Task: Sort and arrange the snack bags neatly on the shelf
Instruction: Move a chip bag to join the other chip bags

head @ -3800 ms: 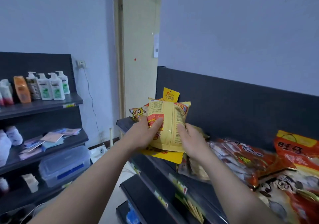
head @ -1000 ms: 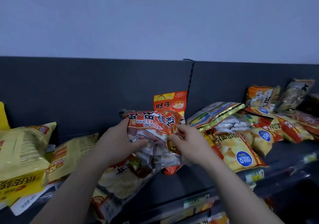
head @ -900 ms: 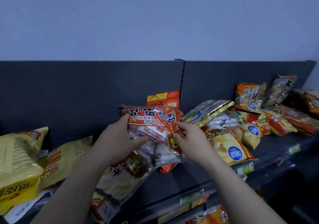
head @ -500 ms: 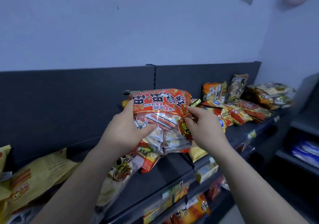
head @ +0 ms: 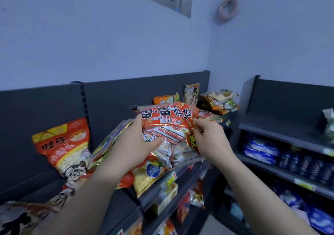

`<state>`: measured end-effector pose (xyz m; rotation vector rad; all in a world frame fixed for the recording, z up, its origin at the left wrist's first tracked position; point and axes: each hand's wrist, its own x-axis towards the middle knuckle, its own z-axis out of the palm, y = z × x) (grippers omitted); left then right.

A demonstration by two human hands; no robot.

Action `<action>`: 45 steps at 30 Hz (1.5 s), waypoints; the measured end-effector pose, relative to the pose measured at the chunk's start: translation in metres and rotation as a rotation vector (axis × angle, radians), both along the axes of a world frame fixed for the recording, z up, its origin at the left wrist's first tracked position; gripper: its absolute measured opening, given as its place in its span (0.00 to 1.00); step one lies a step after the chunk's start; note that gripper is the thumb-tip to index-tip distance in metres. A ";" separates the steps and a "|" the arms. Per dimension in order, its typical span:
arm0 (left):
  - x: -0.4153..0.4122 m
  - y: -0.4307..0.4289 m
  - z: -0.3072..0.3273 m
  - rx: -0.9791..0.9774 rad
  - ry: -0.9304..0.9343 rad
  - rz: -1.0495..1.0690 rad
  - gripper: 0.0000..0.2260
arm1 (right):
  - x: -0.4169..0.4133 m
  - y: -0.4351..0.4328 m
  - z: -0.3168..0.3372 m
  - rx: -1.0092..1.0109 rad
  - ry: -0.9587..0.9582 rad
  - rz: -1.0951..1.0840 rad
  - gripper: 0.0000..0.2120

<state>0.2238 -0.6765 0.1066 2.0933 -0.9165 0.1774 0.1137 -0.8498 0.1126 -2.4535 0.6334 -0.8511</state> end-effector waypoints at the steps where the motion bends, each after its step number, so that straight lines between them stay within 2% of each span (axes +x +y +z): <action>1: 0.003 -0.020 -0.002 0.002 0.003 -0.013 0.24 | 0.000 -0.019 -0.002 0.008 0.002 -0.015 0.19; 8: 0.006 -0.169 -0.009 0.018 0.073 -0.097 0.22 | -0.003 -0.160 -0.008 0.022 0.053 -0.083 0.18; 18: 0.035 -0.334 -0.027 0.079 0.152 -0.140 0.29 | 0.026 -0.320 -0.026 0.078 0.107 -0.123 0.19; 21: 0.063 -0.376 -0.034 0.097 0.152 -0.142 0.26 | 0.051 -0.361 -0.031 0.077 0.128 -0.123 0.19; 32: 0.195 -0.514 -0.037 0.124 0.149 -0.083 0.25 | 0.184 -0.500 -0.028 0.019 0.163 -0.131 0.21; 36: 0.237 -0.554 -0.038 0.110 0.139 -0.057 0.26 | 0.228 -0.538 -0.023 -0.052 0.140 -0.122 0.22; 41: 0.273 -0.591 -0.049 0.107 0.217 -0.006 0.22 | 0.271 -0.576 -0.024 -0.153 0.172 -0.101 0.23; 43: 0.284 -0.603 -0.055 0.125 0.235 0.011 0.24 | 0.289 -0.590 -0.028 -0.198 0.188 -0.070 0.23; 45: 0.292 -0.614 -0.063 0.178 0.234 0.045 0.30 | 0.304 -0.605 -0.037 -0.237 0.233 -0.044 0.22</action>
